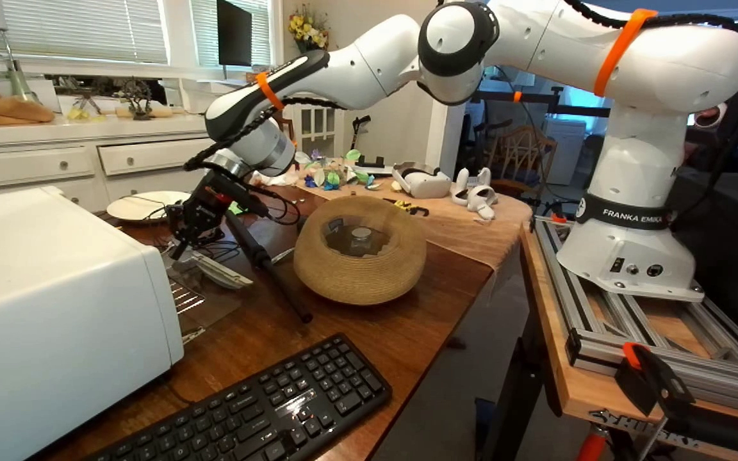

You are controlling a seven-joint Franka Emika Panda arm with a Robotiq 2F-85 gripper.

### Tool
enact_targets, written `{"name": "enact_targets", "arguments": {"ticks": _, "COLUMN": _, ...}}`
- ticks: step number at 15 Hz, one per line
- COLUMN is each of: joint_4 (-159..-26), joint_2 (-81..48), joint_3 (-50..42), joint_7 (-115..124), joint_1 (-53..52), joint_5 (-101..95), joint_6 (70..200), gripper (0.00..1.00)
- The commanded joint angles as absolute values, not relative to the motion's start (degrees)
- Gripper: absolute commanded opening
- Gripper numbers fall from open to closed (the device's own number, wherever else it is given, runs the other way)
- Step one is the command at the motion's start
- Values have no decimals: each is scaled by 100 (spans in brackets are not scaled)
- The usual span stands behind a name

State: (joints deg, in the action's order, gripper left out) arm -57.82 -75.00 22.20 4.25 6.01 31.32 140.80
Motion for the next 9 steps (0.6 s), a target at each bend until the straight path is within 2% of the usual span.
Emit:
{"name": "enact_targets", "arguments": {"ticks": 1, "joint_4": -6541, "joint_2": -7102, "joint_3": 2328, "joint_7": 386, "joint_1": 691, "joint_5": 3208, "joint_6": 14008, "gripper": 0}}
{"name": "enact_targets", "arguments": {"ticks": 9, "joint_4": -7057, "joint_2": -6783, "joint_3": 2409, "joint_7": 299, "joint_1": 633, "joint_5": 3302, "joint_6": 13972, "gripper": 0}}
